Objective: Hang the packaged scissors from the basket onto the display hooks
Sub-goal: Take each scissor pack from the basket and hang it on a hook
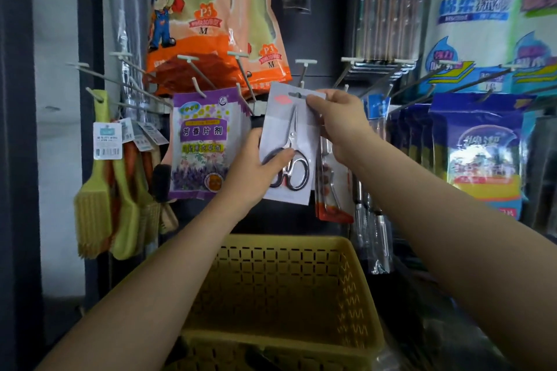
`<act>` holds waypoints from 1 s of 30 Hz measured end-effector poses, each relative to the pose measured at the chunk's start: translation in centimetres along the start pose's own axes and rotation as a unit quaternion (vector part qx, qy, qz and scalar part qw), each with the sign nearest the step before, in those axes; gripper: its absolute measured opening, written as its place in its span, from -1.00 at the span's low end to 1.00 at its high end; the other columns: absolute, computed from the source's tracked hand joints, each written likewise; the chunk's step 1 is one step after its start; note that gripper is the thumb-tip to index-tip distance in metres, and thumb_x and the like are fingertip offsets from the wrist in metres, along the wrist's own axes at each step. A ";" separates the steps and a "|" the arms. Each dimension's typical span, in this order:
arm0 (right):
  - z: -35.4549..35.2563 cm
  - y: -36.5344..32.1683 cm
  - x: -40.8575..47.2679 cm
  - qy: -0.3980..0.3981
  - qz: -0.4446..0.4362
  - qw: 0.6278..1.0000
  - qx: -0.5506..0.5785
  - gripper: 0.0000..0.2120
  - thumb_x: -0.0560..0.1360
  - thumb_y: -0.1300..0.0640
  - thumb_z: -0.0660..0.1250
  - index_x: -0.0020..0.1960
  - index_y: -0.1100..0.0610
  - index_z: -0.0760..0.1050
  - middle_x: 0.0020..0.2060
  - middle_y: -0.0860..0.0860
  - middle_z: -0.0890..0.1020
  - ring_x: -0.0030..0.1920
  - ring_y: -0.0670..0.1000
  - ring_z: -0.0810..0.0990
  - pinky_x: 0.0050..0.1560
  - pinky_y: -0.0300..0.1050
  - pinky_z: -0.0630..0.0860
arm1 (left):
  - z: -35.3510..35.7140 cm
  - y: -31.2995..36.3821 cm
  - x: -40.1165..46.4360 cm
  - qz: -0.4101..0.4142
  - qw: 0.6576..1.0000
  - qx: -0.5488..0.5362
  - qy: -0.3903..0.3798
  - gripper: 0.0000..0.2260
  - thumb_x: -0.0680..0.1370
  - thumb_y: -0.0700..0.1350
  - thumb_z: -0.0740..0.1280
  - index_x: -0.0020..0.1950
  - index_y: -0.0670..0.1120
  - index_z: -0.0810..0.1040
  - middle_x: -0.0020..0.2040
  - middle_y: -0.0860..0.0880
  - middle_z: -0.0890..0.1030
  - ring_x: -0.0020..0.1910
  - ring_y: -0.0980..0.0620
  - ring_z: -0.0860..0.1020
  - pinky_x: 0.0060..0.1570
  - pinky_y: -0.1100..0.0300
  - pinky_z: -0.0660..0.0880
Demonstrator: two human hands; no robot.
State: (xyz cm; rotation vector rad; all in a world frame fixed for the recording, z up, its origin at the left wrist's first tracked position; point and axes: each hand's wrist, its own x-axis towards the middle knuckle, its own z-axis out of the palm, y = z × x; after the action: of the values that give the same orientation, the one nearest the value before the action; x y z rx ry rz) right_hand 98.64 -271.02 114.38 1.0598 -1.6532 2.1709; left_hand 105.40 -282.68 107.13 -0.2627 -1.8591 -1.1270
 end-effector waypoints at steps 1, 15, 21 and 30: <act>0.2 0.0 0.1 0.007 -0.007 1.000 0.013 -0.84 0.52 0.28 0.27 -0.22 0.13 0.44 -0.35 0.03 0.55 -0.47 -0.12 0.53 -0.51 -0.35 0.46 | -0.1 -0.2 0.0 0.006 1.000 -0.006 0.005 -0.75 0.49 -0.09 0.33 0.12 0.05 0.38 -0.01 0.14 0.56 -0.03 0.19 0.55 -0.07 0.32 0.48; 2.8 0.3 1.7 0.155 -0.076 0.984 -0.048 -0.83 0.49 0.19 0.20 -0.27 0.13 0.30 -0.34 0.03 0.40 -0.35 -0.03 0.34 -0.23 -0.14 0.33 | -0.5 -0.9 -0.6 0.041 0.999 0.002 -0.001 -0.42 0.41 0.02 0.40 0.32 0.22 0.18 0.22 0.00 0.53 0.18 0.10 0.51 0.16 0.08 0.47; 1.9 0.9 2.7 0.124 -0.069 0.976 -0.165 -0.91 0.51 0.21 0.21 -0.17 0.16 0.35 -0.40 -0.05 0.39 -0.37 -0.07 0.37 -0.31 -0.19 0.34 | -0.4 -1.6 -1.2 -0.044 0.991 0.050 -0.114 -0.24 0.43 -0.08 0.40 0.44 0.24 -0.01 0.43 -0.12 0.28 -0.11 0.03 0.62 -0.28 0.29 0.50; 1.4 4.9 -0.2 0.040 0.050 0.985 -0.161 -0.81 0.54 0.12 0.20 0.06 0.23 0.39 -0.28 0.04 0.49 -0.28 0.02 0.50 -0.35 -0.15 0.41 | -0.6 -3.3 -0.5 -0.057 0.980 0.173 -0.078 -0.26 0.47 -0.16 0.36 0.44 0.27 -0.01 0.25 -0.17 0.49 0.04 -0.20 0.57 0.01 0.01 0.53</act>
State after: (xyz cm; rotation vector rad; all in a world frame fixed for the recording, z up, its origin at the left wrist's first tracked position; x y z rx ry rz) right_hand 96.62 -273.95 110.69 0.8046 -1.9710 1.8848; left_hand 104.12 -284.87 104.91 -0.0459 -2.1952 -0.8563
